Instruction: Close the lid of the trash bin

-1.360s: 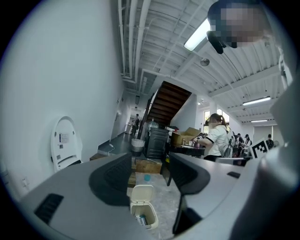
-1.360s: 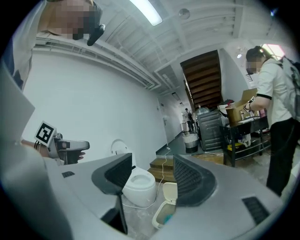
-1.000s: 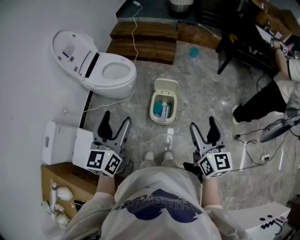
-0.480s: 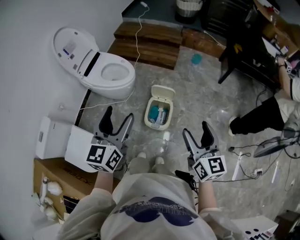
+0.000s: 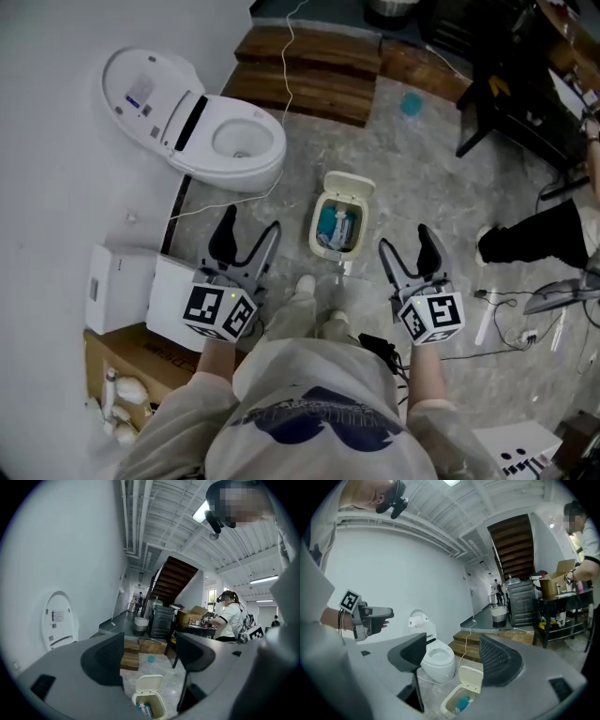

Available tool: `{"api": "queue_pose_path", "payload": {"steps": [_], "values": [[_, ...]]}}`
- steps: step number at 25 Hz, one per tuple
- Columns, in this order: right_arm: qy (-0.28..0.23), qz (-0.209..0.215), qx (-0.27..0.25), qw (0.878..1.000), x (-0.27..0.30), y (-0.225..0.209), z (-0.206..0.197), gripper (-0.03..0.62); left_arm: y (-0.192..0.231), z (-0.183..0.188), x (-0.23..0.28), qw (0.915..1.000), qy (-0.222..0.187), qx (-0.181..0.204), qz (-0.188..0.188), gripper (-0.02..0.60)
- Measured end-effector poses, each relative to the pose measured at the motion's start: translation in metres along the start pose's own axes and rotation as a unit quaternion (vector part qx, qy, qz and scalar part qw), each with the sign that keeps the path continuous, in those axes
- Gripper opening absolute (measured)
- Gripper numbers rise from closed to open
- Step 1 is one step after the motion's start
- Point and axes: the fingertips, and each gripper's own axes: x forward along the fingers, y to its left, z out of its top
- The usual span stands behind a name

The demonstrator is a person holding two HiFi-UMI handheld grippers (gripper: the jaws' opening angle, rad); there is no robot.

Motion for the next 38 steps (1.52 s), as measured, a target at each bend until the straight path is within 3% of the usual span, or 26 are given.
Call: {"api": "queue_pose_path", "payload": {"steps": [5,10,15,22,27,32,38], "values": [[0.050,0.004,-0.074,0.996,0.058,-0.010,-0.020,0.337,0.018,0.002,0.039,0.9990,0.004,-0.004,-0.044,0.325],[0.150,0.045,-0.166,0.974,0.108,-0.036,-0.078,0.341,0.024,-0.007,0.065,0.9984,0.014,-0.002,-0.055,0.325],[0.222,0.070,-0.176,0.957,0.145,-0.081,-0.150,0.341,0.018,-0.034,0.078,0.9981,0.040,0.008,-0.046,0.325],[0.309,0.114,-0.226,0.917,0.206,-0.118,-0.242,0.355,0.018,-0.077,0.073,0.9983,0.058,-0.003,0.007,0.325],[0.358,0.142,-0.253,0.887,0.248,-0.129,-0.277,0.364,0.037,-0.110,0.061,0.9957,0.082,-0.017,0.039,0.325],[0.405,0.181,-0.262,0.857,0.271,-0.129,-0.303,0.368,0.049,-0.118,0.064,0.9948,0.081,-0.023,0.058,0.325],[0.440,0.205,-0.241,0.840,0.273,-0.125,-0.326,0.367,0.051,-0.121,0.079,0.9953,0.075,-0.026,0.055,0.325]]}}
